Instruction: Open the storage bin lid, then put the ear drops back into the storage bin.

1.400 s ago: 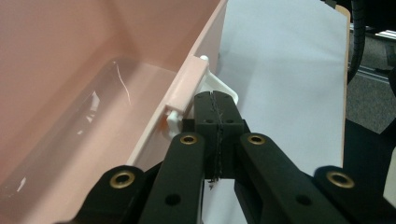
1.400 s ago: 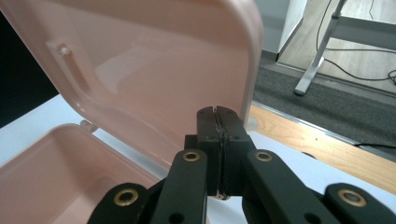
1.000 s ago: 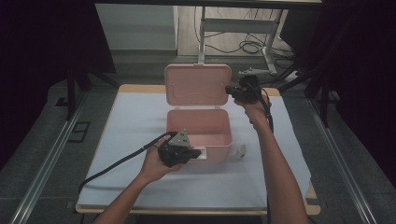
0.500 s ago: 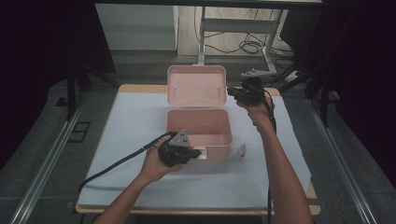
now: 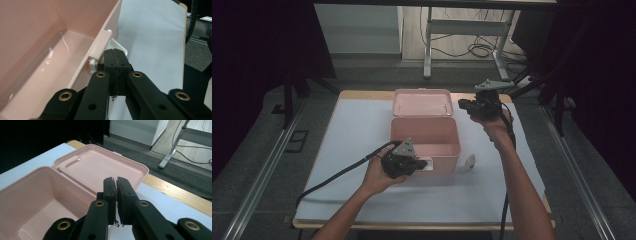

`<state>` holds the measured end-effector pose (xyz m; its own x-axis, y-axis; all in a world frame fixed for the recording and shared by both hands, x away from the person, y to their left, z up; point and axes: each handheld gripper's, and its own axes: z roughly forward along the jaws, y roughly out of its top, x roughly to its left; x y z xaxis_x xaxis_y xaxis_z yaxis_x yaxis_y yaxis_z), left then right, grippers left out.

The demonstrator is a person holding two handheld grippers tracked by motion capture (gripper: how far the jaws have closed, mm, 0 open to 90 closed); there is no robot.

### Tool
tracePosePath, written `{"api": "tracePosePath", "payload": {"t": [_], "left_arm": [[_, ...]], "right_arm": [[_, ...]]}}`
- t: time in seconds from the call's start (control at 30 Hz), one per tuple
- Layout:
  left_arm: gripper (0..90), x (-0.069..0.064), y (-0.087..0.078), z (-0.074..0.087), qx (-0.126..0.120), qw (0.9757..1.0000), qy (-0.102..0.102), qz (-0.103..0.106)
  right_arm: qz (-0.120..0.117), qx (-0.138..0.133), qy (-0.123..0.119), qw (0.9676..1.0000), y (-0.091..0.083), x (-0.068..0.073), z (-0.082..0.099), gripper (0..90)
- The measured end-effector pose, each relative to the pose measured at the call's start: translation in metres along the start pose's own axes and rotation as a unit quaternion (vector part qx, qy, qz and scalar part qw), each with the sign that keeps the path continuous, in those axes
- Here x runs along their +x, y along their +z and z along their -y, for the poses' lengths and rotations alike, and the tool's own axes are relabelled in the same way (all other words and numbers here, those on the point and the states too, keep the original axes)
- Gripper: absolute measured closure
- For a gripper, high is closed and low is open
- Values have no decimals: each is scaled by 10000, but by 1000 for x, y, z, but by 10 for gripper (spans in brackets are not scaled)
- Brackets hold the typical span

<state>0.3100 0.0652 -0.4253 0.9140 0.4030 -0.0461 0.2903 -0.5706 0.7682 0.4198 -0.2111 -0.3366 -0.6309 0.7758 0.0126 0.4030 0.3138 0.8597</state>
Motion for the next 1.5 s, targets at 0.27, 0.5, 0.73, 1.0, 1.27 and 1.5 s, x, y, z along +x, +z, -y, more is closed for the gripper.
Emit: {"api": "tracePosePath", "payload": {"t": [0.27,0.5,0.73,1.0,1.27,1.5], "left_arm": [[900,0,0,0,23,10000,37,-15],[900,0,0,0,17,10000,24,-12],[900,0,-1,0,45,10000,56,-30],[900,0,-1,0,43,10000,68,-46],[900,-1,-1,0,41,10000,66,-55],[900,-1,-1,0,38,10000,57,-52]], "right_arm": [[-134,177,-111,9997,-6,2,11,774],[-160,375,-188,9990,-13,0,22,657],[-216,637,-234,9975,-23,-2,35,590],[-216,917,-321,9950,-36,-2,42,506],[-285,1288,-412,9904,-38,-1,52,482],[-302,1615,-505,9851,-35,0,61,481]]}}
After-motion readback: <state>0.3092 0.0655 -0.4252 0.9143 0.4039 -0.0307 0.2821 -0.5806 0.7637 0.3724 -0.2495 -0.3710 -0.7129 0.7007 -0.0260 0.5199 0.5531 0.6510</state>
